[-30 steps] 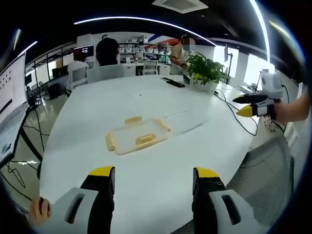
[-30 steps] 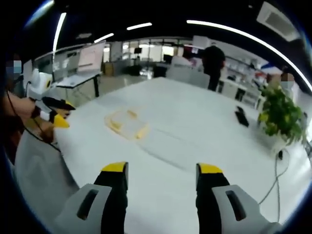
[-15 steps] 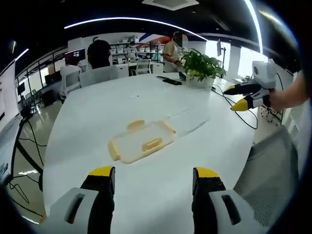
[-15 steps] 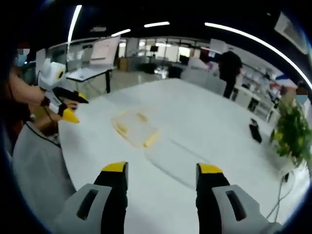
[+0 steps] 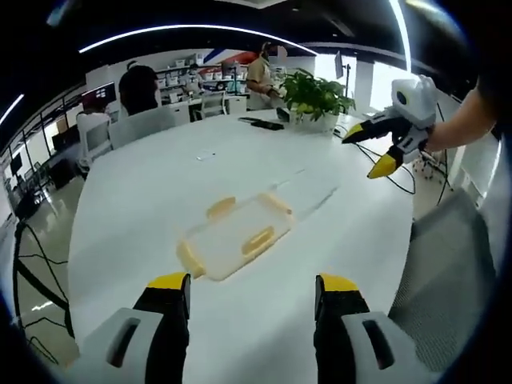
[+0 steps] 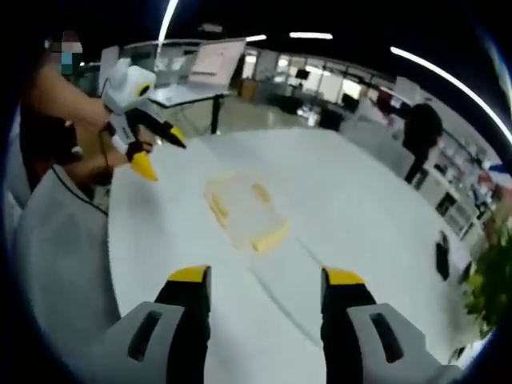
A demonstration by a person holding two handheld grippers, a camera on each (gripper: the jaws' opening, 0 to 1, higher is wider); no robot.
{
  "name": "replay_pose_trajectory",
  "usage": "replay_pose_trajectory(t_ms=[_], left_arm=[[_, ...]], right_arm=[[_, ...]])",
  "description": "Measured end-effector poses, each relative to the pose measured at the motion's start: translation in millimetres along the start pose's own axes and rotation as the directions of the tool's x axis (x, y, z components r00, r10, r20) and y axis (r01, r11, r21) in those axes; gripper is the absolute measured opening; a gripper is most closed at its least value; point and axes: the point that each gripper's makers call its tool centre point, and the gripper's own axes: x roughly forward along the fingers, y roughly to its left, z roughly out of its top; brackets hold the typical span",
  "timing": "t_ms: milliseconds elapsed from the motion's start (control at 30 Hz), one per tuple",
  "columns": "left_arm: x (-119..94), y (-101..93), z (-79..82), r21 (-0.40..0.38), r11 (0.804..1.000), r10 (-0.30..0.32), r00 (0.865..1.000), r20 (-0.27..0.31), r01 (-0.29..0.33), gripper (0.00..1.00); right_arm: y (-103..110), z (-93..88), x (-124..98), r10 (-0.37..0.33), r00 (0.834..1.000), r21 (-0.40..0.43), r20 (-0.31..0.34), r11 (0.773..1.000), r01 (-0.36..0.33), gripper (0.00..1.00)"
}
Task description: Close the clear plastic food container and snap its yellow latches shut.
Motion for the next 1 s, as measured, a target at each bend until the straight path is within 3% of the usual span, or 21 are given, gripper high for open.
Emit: replay_pose_trajectory(t_ms=[233, 367, 633, 900, 1000], left_arm=[[9.5, 16.6, 3.5, 0.111, 0.993, -0.038, 0.999, -0.035, 0.042, 0.59], [13.8, 20.6, 2.7, 0.135, 0.986, -0.089, 0.994, -0.067, 0.098, 0.59], [20.9, 37.1, 4.3, 0.209, 0.968, -0.115, 0.986, -0.119, 0.139, 0.60], [33.9, 52.4, 4.1, 0.276, 0.940, -0.160, 0.973, -0.168, 0.202, 0.60], [39.0, 54.6, 0.6, 0.312, 0.920, -0.182, 0.962, -0.202, 0.239, 0.60]], right_arm=[[-3.1, 8.3, 23.0, 0.080, 0.996, -0.051, -0.041, 0.995, -0.082, 0.51], [-3.5, 13.4, 32.9, 0.126, 0.990, -0.080, -0.059, 0.988, -0.131, 0.50], [-7.5, 22.2, 55.2, 0.175, 0.981, -0.135, -0.079, 0.974, -0.184, 0.50], [-2.7, 24.0, 75.7, 0.231, 0.967, -0.196, -0.111, 0.949, -0.249, 0.50], [-2.2, 23.6, 82.6, 0.243, 0.961, -0.230, -0.130, 0.936, -0.268, 0.50]])
